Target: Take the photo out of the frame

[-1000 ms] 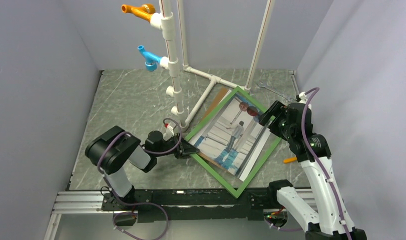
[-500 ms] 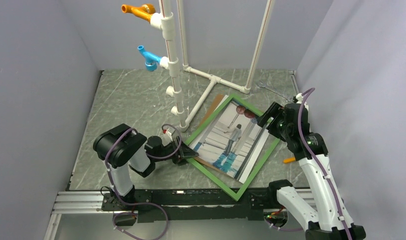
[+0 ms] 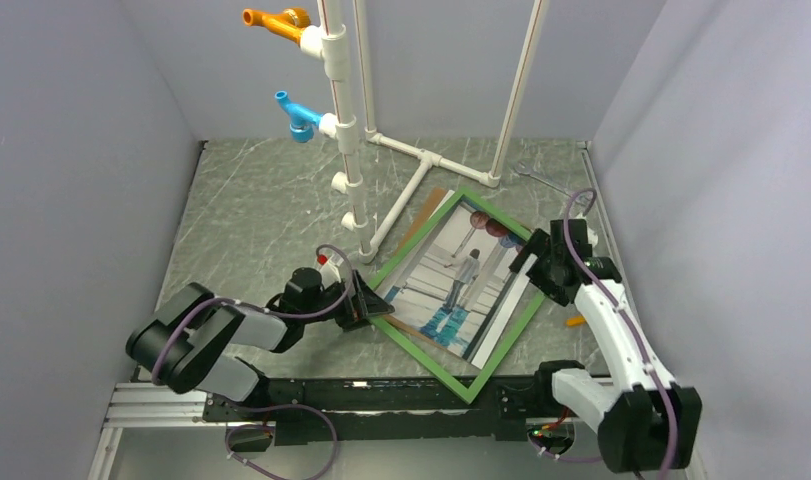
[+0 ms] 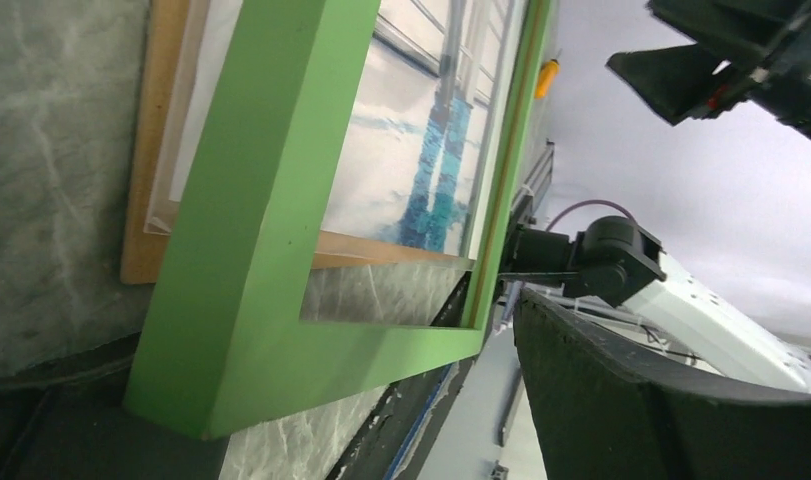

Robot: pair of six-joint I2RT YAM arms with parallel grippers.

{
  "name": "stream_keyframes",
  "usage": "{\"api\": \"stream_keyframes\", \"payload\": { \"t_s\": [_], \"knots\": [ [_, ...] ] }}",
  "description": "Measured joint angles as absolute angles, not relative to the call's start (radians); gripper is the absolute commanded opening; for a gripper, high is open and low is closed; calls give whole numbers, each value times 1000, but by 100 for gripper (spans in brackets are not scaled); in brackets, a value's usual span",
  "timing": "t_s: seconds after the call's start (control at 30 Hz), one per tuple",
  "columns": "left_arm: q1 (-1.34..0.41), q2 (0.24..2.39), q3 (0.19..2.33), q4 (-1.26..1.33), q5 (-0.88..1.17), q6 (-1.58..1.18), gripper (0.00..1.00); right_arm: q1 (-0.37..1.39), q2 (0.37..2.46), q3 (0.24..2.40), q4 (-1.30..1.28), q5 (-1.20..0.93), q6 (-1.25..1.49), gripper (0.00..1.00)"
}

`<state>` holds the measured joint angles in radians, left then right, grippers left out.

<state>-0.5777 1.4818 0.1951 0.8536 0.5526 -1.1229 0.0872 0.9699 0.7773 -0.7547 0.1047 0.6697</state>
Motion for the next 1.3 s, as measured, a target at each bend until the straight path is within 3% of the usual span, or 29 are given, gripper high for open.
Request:
{"api": "stream_keyframes", "payload": {
  "t_s": [0.23, 0.6, 0.8, 1.0, 1.3],
  "knots": [
    [-581, 1370, 234, 631, 498, -1048, 99, -141, 1132, 657, -708, 16, 709, 86],
    [-615, 1293, 248, 478, 451, -1002, 74, -142, 1196, 564, -578, -2, 754, 74],
    [-642, 1200, 274, 369, 424, -963, 68, -142, 1195, 545, -517, 11, 769, 48],
    [-656, 1103, 318, 303, 393, -918, 61, -146, 1170, 502, -443, 25, 759, 1],
    [-696, 1005, 371, 221, 385, -844, 63, -143, 1029, 416, -413, 24, 796, 0]
  ]
}}
